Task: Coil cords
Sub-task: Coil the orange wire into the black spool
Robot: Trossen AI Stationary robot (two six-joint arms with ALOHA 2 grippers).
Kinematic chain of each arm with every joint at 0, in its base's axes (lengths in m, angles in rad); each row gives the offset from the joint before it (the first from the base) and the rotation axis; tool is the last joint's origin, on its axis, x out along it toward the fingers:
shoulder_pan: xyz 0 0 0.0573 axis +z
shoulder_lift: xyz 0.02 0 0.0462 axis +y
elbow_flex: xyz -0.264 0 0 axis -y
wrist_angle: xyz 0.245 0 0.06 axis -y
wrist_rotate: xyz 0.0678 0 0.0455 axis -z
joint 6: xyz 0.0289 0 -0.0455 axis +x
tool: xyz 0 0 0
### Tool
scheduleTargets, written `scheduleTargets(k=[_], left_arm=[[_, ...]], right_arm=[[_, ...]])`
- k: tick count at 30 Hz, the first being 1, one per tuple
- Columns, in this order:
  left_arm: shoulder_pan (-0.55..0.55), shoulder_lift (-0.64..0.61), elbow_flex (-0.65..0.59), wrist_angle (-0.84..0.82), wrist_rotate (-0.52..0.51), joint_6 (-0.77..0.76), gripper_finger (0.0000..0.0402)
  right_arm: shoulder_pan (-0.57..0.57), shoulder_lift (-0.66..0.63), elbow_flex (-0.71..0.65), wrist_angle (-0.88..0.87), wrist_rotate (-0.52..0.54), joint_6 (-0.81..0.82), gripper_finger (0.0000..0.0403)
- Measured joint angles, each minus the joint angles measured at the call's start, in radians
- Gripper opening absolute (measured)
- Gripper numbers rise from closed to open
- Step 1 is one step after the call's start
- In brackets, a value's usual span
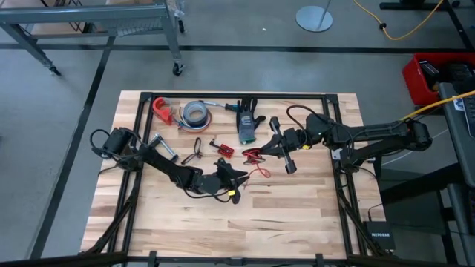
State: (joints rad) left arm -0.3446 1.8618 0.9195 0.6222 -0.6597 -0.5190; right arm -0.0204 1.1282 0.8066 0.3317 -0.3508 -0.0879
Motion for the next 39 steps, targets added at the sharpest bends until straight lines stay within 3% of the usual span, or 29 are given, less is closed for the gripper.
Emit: scheduleTargets(k=[7, 31, 35, 39], left_arm=[[0.008, 0.000, 0.000, -0.007, 0.043, -0.032, 0.0073], [0.007, 0.000, 0.000, -0.005, 0.044, -0.032, 0.0072], [0.007, 0.000, 0.000, -0.013, 0.049, -0.032, 0.0055], [0.007, 0.000, 0.000, -0.012, 0.049, -0.032, 0.0014]], right_arm=[[0.000, 0.000, 0.000, 0.014, 0.000, 0.000, 0.0003], [0.000, 0.000, 0.000, 0.094, 0.000, 0.000, 0.0003], [0.000, 0.000, 0.000, 0.095, -0.001, 0.000, 0.0003], [0.000, 0.000, 0.000, 0.095, -0.001, 0.000, 0.0003]])
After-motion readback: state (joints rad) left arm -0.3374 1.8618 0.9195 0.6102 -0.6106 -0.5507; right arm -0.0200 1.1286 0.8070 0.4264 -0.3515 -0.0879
